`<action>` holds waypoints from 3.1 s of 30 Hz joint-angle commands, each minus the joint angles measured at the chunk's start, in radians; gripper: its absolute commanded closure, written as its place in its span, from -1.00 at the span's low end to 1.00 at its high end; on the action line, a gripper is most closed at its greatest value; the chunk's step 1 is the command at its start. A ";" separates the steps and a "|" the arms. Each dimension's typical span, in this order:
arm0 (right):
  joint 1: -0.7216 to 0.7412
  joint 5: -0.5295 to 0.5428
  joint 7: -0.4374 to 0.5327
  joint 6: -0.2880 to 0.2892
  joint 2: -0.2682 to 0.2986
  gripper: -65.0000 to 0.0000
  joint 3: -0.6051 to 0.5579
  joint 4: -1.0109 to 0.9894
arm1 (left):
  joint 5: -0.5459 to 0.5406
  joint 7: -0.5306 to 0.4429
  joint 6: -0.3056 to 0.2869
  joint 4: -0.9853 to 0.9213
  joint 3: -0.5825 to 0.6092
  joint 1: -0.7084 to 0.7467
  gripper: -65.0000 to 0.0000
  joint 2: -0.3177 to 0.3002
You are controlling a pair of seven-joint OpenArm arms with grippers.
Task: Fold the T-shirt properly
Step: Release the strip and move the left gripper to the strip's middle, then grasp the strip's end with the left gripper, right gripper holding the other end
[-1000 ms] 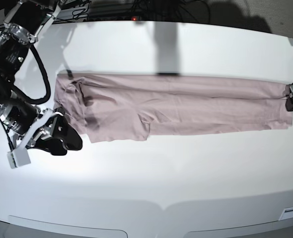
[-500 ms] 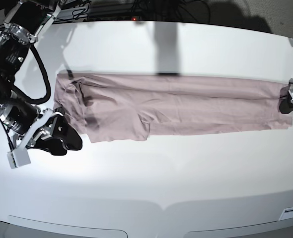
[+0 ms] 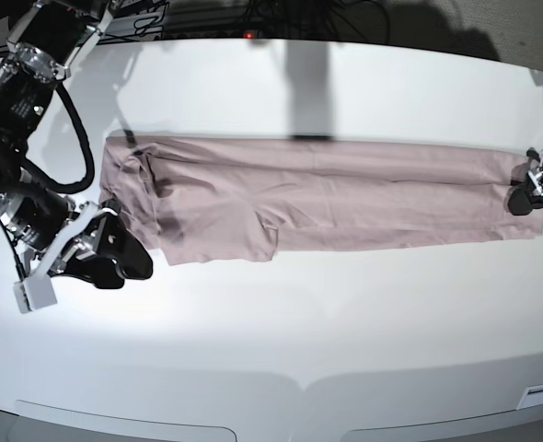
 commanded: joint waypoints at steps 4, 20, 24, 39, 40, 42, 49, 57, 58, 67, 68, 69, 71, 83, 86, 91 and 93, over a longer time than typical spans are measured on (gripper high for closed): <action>0.018 0.031 0.022 0.004 0.012 0.01 0.003 0.017 | -0.005 0.000 -0.005 0.008 -0.002 -0.009 -0.40 -0.033; 0.018 0.031 0.010 0.004 0.011 0.01 0.003 0.017 | -0.005 -0.114 -0.005 0.011 -0.002 -0.012 1.00 -0.079; 0.018 0.031 0.011 0.004 0.011 0.01 0.003 0.017 | -0.006 -0.074 -0.005 0.029 -0.002 -0.011 1.00 -0.077; 0.018 0.024 0.007 0.004 0.012 0.01 0.003 0.017 | -0.127 0.339 -0.002 0.396 -0.002 -0.006 1.00 0.107; 0.018 0.024 0.008 0.004 0.011 0.01 0.003 0.017 | -0.127 0.349 0.002 0.411 -0.002 -0.006 1.00 0.119; 0.018 0.024 0.008 0.004 0.011 0.01 0.003 0.017 | -0.126 0.350 0.013 0.437 -0.002 -0.006 1.00 0.143; 0.018 0.024 0.007 0.004 0.011 0.01 0.003 0.017 | -0.117 0.350 0.012 0.466 -0.002 -0.006 1.00 0.303; 0.018 0.024 0.007 0.004 0.011 0.01 0.003 0.017 | -0.048 0.358 0.012 0.466 -0.002 -0.006 1.00 0.463; 0.018 0.024 0.007 0.004 0.011 0.01 0.003 0.017 | -0.034 0.363 0.012 0.466 -0.002 -0.006 1.00 0.470; 0.018 0.024 0.007 0.004 0.011 0.01 0.003 0.017 | 0.000 0.393 0.012 0.466 -0.002 -0.006 1.00 0.479; 0.018 0.024 0.007 0.004 0.011 0.01 0.003 0.017 | 0.000 0.391 0.012 0.466 -0.001 -0.006 1.00 0.479; 0.018 0.024 0.007 0.004 0.011 0.01 0.003 0.017 | 0.000 0.388 0.012 0.466 -0.001 -0.006 0.75 0.479; 0.018 0.024 0.007 0.004 0.011 0.01 0.003 0.017 | 0.000 0.362 0.012 0.466 -0.001 -0.006 0.24 0.479; 0.018 0.003 0.026 0.004 0.011 0.01 0.003 0.017 | -0.242 0.373 0.012 0.485 -0.001 -0.039 -0.33 0.478; 0.018 -0.100 0.068 0.004 0.012 0.01 0.003 0.016 | -0.239 0.373 0.010 0.507 -0.001 -0.080 -0.33 0.478; 0.017 -0.241 0.113 0.004 0.012 0.01 0.003 0.012 | -0.030 0.356 -0.005 0.605 0.000 -0.177 -0.32 0.478; 0.018 -0.283 0.115 0.004 0.012 0.01 0.003 -0.001 | 0.093 0.317 -0.005 0.659 0.000 -0.210 -0.32 0.475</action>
